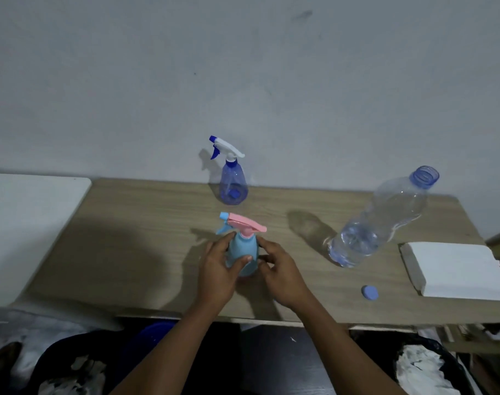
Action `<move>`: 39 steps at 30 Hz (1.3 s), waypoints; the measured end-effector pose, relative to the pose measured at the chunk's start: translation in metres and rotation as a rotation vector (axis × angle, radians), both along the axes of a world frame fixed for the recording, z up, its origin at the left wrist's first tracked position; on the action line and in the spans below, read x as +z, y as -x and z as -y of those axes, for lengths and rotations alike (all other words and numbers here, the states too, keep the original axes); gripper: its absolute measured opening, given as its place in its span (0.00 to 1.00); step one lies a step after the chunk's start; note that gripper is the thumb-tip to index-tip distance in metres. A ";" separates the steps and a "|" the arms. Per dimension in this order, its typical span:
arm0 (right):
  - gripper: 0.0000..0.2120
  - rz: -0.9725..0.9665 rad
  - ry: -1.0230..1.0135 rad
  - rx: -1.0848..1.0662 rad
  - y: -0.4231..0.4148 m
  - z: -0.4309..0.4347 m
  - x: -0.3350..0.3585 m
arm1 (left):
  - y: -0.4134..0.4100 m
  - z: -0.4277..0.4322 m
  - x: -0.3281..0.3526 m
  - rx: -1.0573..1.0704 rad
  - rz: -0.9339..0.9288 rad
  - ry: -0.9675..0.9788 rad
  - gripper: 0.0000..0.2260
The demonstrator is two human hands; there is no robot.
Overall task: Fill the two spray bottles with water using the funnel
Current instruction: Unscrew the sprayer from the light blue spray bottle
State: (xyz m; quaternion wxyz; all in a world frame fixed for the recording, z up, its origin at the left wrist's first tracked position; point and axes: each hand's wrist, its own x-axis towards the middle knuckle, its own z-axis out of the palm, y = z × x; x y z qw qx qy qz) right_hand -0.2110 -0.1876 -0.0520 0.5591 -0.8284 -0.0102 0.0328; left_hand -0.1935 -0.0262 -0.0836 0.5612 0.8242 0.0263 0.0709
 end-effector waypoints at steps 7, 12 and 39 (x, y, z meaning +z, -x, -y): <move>0.24 -0.050 0.038 -0.010 0.024 -0.001 -0.010 | 0.023 -0.003 -0.017 -0.037 -0.033 0.061 0.25; 0.22 -0.055 -0.020 -0.060 0.032 -0.004 -0.008 | 0.031 -0.004 -0.012 -0.046 -0.032 -0.008 0.24; 0.29 0.075 -0.180 -0.271 0.007 -0.041 0.014 | 0.018 -0.009 -0.022 -0.156 -0.112 -0.137 0.28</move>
